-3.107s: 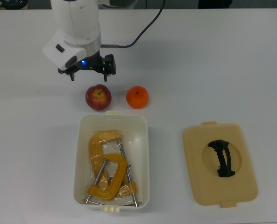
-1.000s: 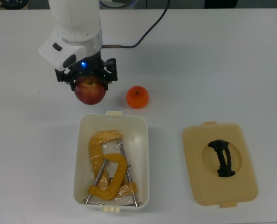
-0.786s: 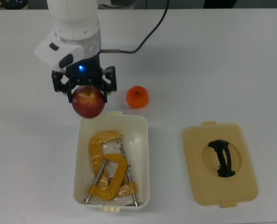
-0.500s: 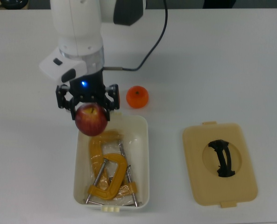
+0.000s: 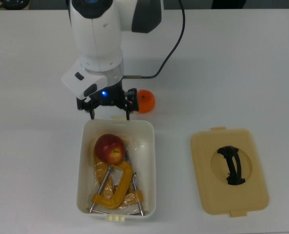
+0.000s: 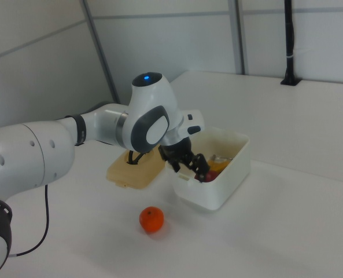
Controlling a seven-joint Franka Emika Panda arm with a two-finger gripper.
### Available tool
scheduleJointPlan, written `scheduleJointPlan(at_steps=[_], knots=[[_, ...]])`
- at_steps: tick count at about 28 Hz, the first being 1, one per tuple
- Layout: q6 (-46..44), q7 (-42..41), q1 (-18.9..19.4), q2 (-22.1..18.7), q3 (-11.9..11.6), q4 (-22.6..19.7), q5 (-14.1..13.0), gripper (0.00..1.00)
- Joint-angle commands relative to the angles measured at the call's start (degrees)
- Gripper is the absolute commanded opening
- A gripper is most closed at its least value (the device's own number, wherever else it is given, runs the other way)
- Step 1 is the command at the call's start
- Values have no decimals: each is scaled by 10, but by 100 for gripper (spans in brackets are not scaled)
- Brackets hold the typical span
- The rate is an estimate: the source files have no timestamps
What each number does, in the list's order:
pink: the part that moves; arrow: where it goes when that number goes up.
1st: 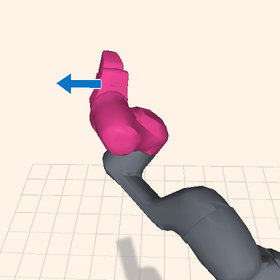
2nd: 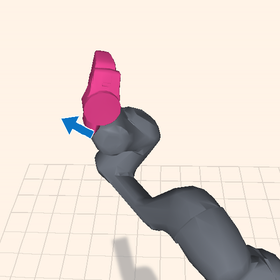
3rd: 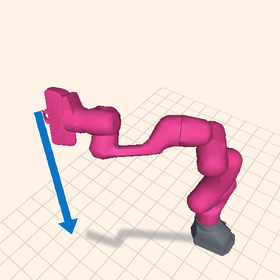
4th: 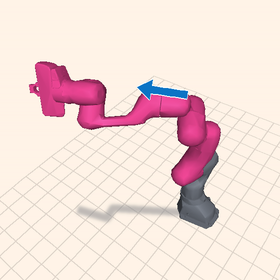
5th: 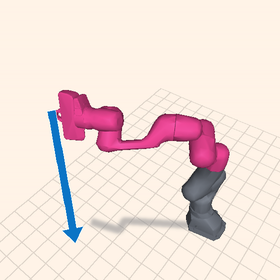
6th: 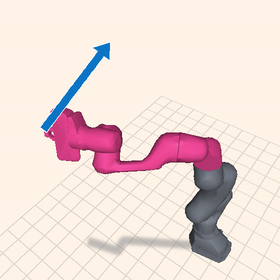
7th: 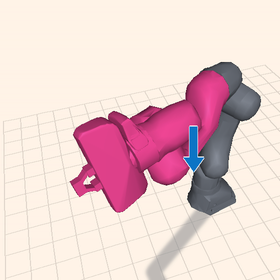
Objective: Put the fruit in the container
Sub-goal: 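Lower the apple into the box and open the gripper, then move the gripper over the orange and lower onto it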
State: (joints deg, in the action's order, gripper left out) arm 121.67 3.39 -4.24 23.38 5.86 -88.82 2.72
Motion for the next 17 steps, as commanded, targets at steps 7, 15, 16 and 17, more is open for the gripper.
scheduleJointPlan(at_steps=[7, 15, 16, 17], knots=[[-223, -74, 41, -33, -3, -24, -3, 100], [-227, -79, 76, -31, -3, -63, -3, 100], [-226, -79, 79, -28, -3, -64, -2, 100], [-226, -79, 82, -25, -3, -64, -2, 100]])
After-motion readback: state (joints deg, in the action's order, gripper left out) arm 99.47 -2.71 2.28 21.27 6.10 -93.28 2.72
